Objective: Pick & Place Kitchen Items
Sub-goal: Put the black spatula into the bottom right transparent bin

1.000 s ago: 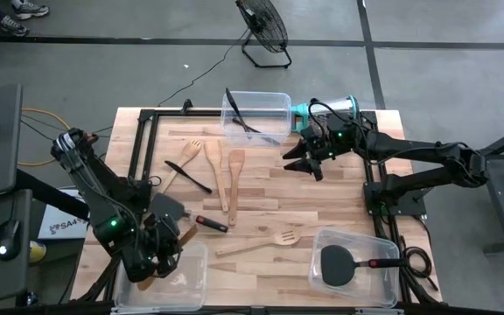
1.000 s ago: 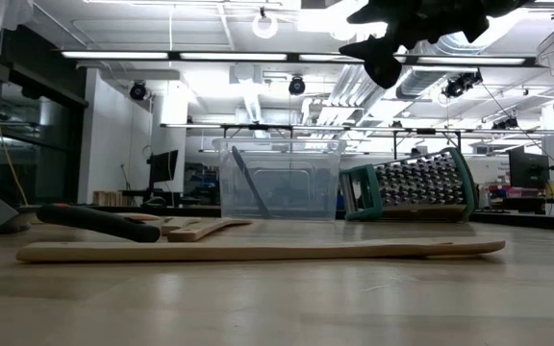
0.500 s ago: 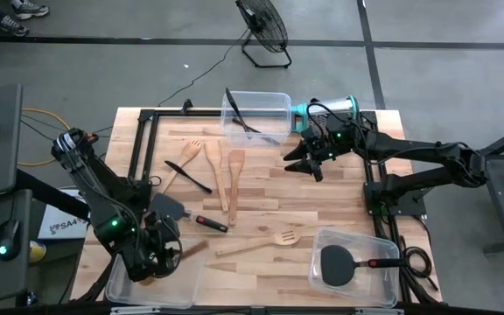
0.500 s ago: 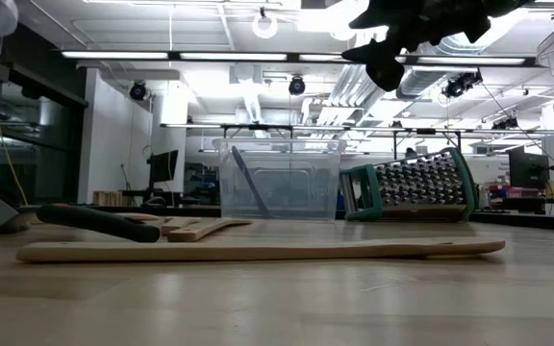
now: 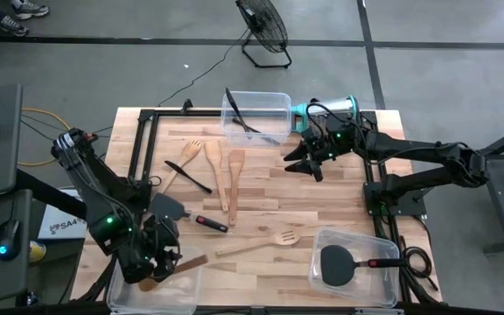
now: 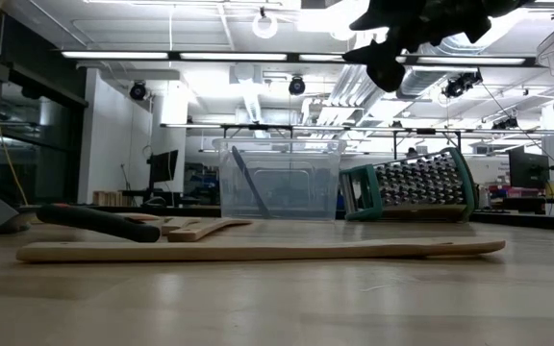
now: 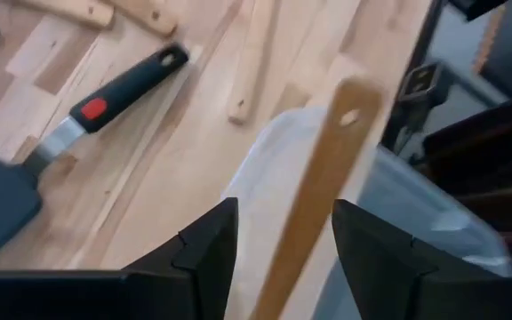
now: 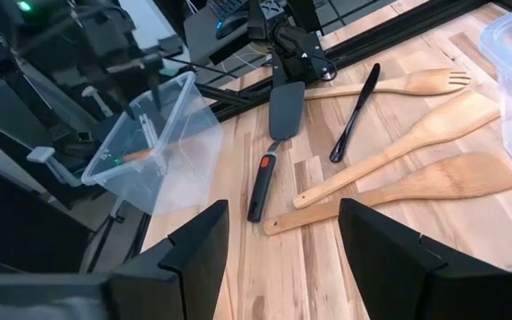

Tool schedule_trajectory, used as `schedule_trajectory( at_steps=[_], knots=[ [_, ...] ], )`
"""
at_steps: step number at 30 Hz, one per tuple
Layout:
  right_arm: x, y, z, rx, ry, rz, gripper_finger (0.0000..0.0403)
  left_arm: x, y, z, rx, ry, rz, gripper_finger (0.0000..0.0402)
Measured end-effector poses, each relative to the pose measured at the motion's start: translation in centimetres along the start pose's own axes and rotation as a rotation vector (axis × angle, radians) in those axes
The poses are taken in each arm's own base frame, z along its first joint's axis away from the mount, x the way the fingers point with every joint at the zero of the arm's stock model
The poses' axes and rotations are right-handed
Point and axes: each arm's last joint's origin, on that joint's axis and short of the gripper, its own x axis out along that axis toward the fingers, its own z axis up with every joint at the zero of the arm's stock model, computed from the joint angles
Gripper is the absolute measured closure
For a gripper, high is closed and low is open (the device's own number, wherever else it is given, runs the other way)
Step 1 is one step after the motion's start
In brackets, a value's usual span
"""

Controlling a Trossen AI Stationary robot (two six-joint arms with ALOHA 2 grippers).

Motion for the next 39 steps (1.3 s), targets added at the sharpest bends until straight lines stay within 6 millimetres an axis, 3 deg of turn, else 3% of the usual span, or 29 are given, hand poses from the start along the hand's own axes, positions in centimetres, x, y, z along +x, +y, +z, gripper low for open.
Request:
schedule_trajectory(
  at_steps=[6, 11, 27, 34, 39],
  knots=[
    [0.0, 0.0, -0.1, 0.004, 0.007, -0.001, 0.0198, -1.7, -0.6, 1.6, -0.022, -0.155, 0.005, 0.0236],
    [0.0, 0.0, -0.1, 0.001, 0.006, -0.002, 0.0198, -2.2, 0.4, 4.0, -0.023, -0.224, 0.117, 0.0242],
    [-0.3, -0.7, -0.3, 0.069, 0.033, -0.034, 0.0198, 0.1, 5.0, 11.4, 0.171, -0.149, 0.359, 0.0243],
    [-0.4, -0.9, -0.5, 0.106, 0.048, -0.047, 0.0198, 2.6, 7.8, 11.9, 0.267, 0.041, 0.374, 0.0238],
    [-0.4, -0.9, -0.5, 0.111, 0.047, -0.049, 0.0198, 4.8, 9.3, 11.0, 0.354, 0.137, 0.378, 0.0199]
  ],
)
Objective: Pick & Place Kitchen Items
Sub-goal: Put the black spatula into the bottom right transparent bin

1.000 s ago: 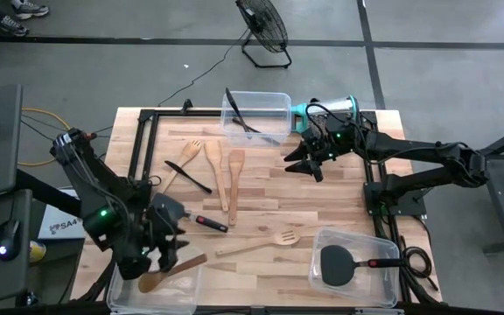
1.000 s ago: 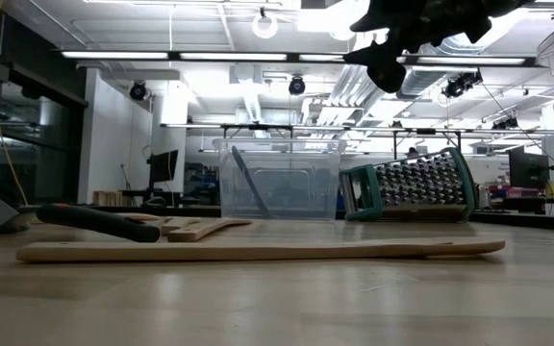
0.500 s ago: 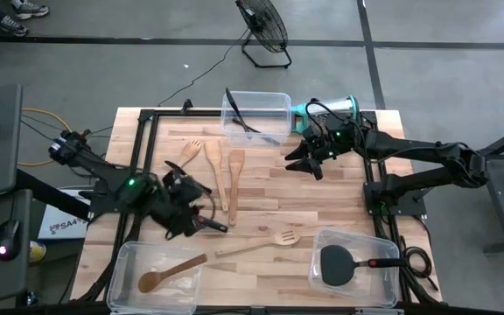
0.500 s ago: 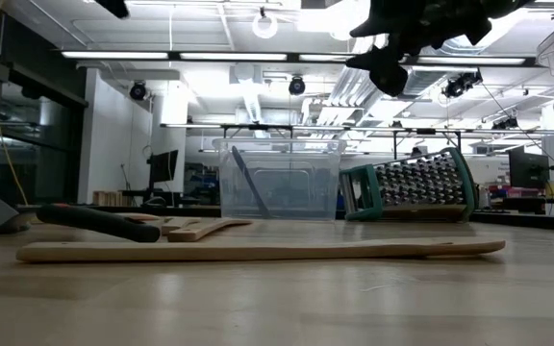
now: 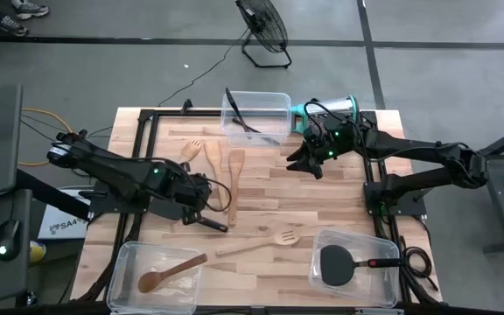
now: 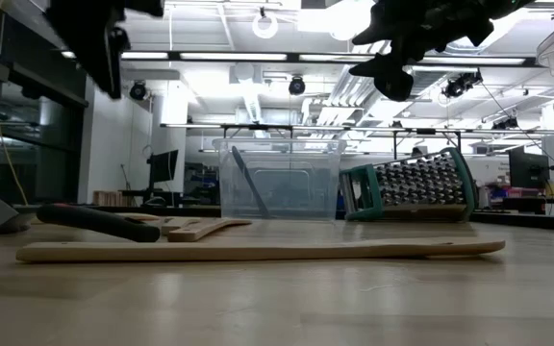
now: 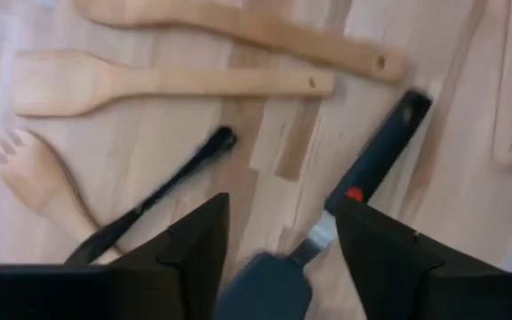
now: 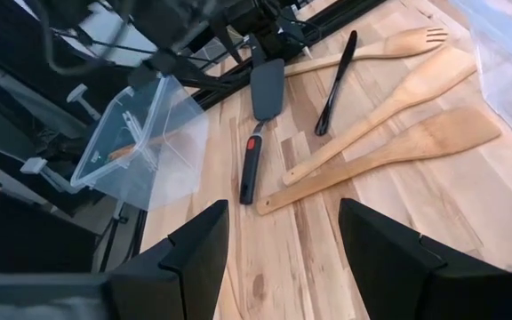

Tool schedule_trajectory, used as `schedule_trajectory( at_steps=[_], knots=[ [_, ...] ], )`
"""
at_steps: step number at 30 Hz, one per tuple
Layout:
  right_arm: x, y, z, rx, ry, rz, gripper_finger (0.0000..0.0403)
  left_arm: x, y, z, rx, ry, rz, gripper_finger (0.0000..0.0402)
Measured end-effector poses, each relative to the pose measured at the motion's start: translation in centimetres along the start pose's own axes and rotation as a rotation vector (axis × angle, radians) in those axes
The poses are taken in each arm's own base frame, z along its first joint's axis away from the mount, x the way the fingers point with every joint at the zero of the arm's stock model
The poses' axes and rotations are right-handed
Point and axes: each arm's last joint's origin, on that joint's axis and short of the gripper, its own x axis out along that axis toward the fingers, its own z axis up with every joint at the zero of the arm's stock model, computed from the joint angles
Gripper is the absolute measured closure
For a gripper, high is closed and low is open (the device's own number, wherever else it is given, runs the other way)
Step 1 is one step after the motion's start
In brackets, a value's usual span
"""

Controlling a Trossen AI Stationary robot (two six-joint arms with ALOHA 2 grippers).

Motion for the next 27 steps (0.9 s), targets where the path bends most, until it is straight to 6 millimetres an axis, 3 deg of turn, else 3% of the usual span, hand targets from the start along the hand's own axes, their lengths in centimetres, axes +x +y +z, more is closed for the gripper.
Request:
schedule_trajectory(
  at_steps=[7, 19, 27],
  knots=[
    [0.0, -0.1, 0.0, 0.02, -0.011, -0.023, 0.0198, 2.9, -0.4, -1.6, 0.14, 0.084, -0.086, 0.0143],
    [0.0, -0.1, 0.1, 0.021, -0.023, -0.05, 0.0198, 7.0, -0.8, -4.0, 0.177, 0.119, -0.19, 0.0153],
    [0.0, -0.1, 0.1, 0.025, -0.024, -0.051, 0.0198, 8.3, -0.8, -4.9, 0.25, 0.121, -0.234, 0.0154]
  ],
)
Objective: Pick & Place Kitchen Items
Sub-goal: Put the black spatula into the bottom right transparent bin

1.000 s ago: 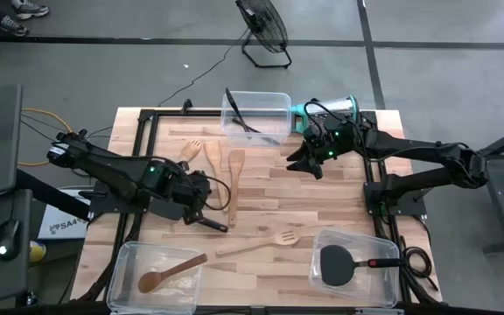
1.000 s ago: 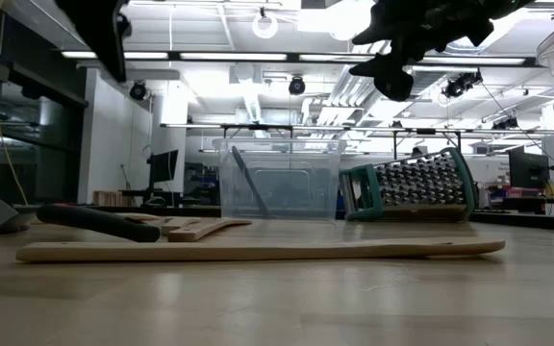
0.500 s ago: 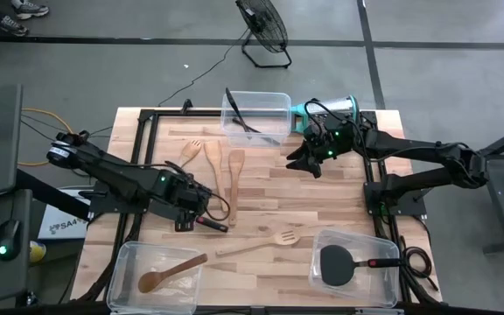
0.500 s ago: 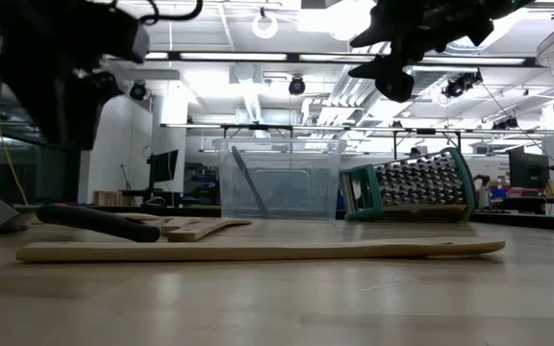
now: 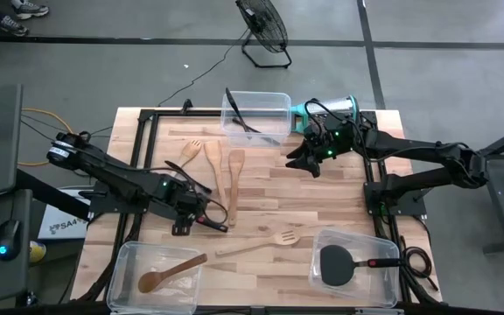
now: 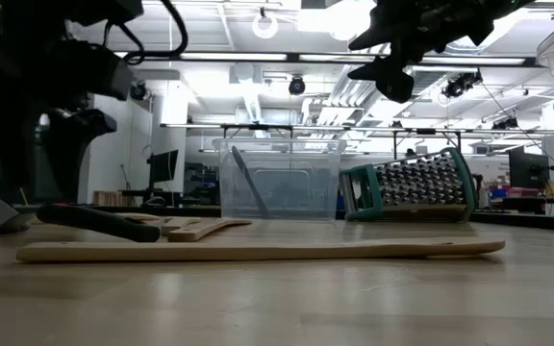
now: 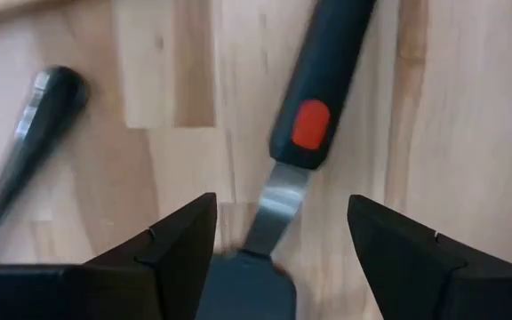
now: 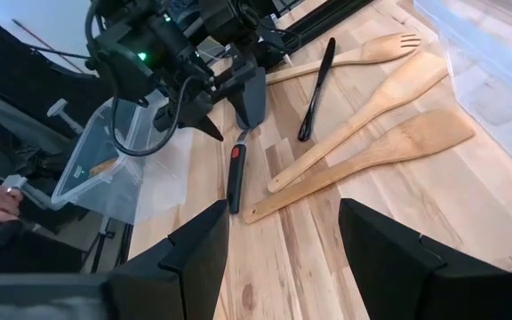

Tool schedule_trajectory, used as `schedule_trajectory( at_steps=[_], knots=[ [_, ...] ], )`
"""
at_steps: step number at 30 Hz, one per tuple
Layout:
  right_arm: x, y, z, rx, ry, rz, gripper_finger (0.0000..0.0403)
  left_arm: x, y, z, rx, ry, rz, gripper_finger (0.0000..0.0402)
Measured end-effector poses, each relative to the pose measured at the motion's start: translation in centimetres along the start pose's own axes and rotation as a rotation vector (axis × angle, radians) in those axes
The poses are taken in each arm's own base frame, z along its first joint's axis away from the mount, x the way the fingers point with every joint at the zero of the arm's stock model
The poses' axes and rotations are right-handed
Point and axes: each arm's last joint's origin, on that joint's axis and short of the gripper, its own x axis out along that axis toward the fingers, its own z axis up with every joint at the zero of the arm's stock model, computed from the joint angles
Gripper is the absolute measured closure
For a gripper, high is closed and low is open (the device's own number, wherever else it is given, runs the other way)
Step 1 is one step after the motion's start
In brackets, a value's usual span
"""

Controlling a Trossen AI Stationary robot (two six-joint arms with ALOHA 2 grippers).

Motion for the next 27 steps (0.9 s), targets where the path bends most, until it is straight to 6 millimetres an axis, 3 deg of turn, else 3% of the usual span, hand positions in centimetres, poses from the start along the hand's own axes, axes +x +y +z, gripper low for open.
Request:
schedule_trajectory(
  at_steps=[7, 21, 27],
  knots=[
    [0.0, 0.0, 0.0, 0.0, 0.0, 0.0, 0.0198, 0.7, 0.1, -0.4, 0.089, 0.011, -0.001, 0.0154],
    [0.0, 0.0, 0.1, -0.001, -0.006, 0.002, 0.0198, 4.2, -0.2, 0.2, 0.119, 0.082, -0.013, 0.0154],
    [0.0, 0.0, 0.1, -0.001, -0.016, -0.016, 0.0198, 4.2, -0.2, 0.2, 0.119, 0.081, -0.007, 0.0184]
  ],
)
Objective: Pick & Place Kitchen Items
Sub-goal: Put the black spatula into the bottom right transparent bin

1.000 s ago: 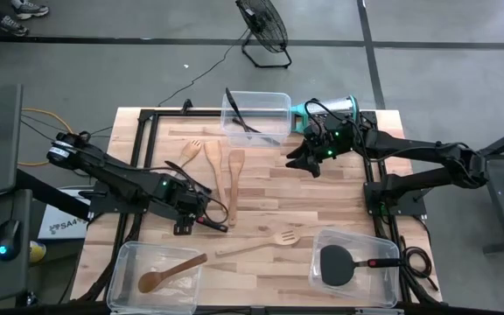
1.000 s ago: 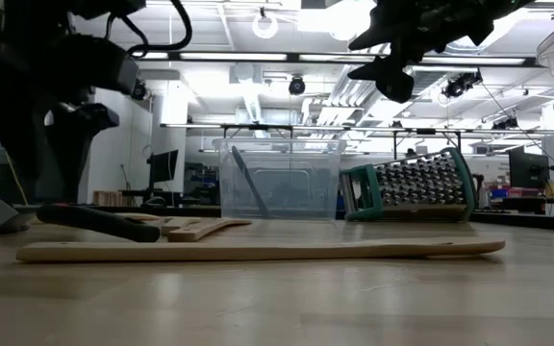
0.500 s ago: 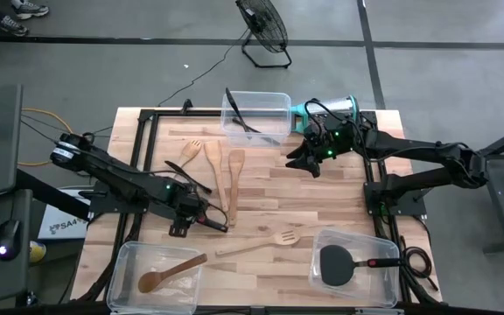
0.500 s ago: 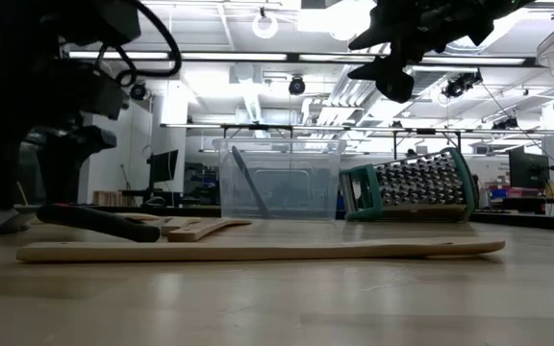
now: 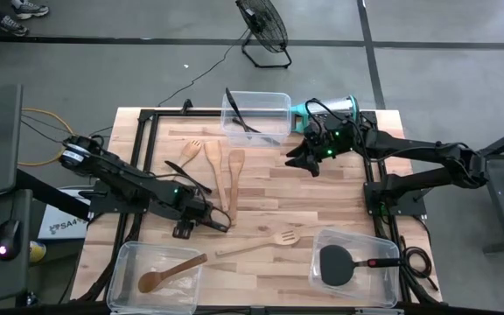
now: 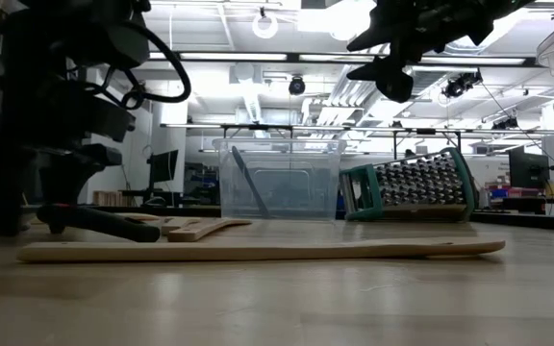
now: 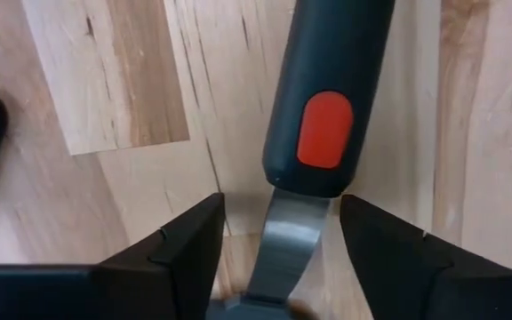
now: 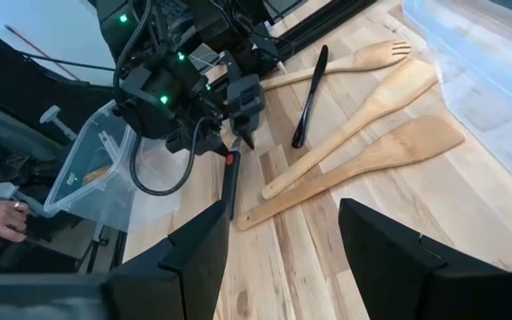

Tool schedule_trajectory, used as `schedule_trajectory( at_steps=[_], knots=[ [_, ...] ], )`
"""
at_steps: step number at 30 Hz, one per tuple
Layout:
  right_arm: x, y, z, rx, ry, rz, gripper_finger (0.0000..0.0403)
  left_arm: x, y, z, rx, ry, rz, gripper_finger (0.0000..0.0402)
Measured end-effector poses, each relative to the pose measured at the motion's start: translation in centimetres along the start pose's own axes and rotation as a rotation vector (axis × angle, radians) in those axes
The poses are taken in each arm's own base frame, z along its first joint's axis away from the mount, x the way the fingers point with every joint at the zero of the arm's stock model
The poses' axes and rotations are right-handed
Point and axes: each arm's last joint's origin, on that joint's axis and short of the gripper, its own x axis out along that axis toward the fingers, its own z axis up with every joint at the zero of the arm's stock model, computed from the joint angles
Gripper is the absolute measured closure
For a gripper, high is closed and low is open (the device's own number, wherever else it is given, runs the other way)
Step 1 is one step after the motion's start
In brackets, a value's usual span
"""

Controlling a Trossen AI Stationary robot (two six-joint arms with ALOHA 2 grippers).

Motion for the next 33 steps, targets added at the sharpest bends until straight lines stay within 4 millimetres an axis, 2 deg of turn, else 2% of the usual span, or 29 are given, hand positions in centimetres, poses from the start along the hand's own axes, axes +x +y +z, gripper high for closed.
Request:
schedule_trajectory(
  at_steps=[15, 33],
  knots=[
    [0.0, -0.07, 0.04, -0.011, -0.012, -0.024, 0.0198, 0.02, 0.05, 0.06, 0.007, -0.008, 0.021, 0.0336],
    [0.0, 0.0, -0.01, -0.005, 0.002, 0.003, 0.0198, 0.01, 0.05, 0.04, -0.003, -0.007, 0.021, 0.0335]
  ],
)
